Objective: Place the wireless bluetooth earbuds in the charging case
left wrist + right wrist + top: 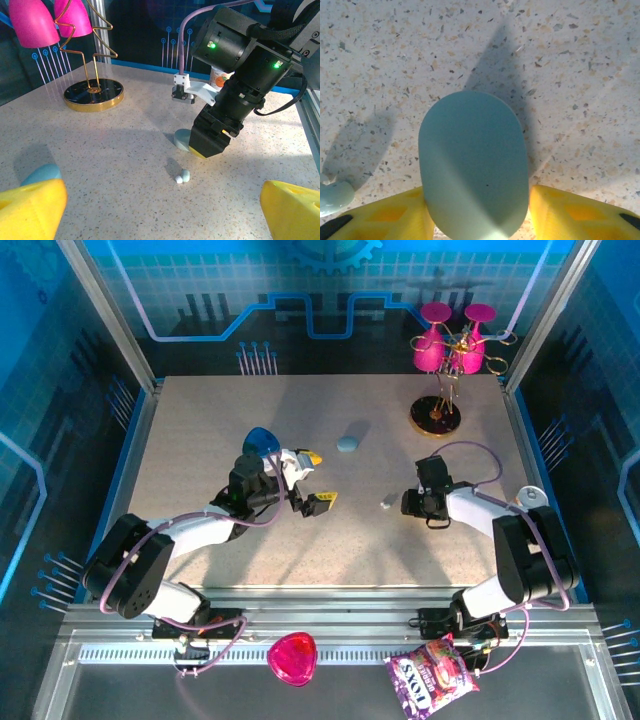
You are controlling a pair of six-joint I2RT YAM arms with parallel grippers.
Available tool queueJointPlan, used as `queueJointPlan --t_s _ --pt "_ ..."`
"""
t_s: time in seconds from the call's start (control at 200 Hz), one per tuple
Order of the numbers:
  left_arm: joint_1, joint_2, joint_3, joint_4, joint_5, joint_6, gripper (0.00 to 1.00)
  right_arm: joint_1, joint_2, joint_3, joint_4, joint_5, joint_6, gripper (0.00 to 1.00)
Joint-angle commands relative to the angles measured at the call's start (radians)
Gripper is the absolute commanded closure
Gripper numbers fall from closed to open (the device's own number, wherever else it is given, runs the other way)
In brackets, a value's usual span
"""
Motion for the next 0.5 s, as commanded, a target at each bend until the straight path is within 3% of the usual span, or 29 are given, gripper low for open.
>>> queueJointPlan --t_s 0.0,0.15,0.495 --pt "-0.008 -0.016 -0.014 0.025 0.014 -0.006 0.01 0.013 0.024 0.031 0.014 0.006 -0.002 0.55" --pt "-0.008 -0.015 -0.014 0.026 0.012 -0.004 0.01 0.013 0.006 0.019 0.009 -0.009 -0.007 0.61" --pt "-0.008 0.002 -0.006 0.04 0.018 -0.013 0.01 0.015 -0.014 0.024 -0.018 -0.02 -0.018 0.6"
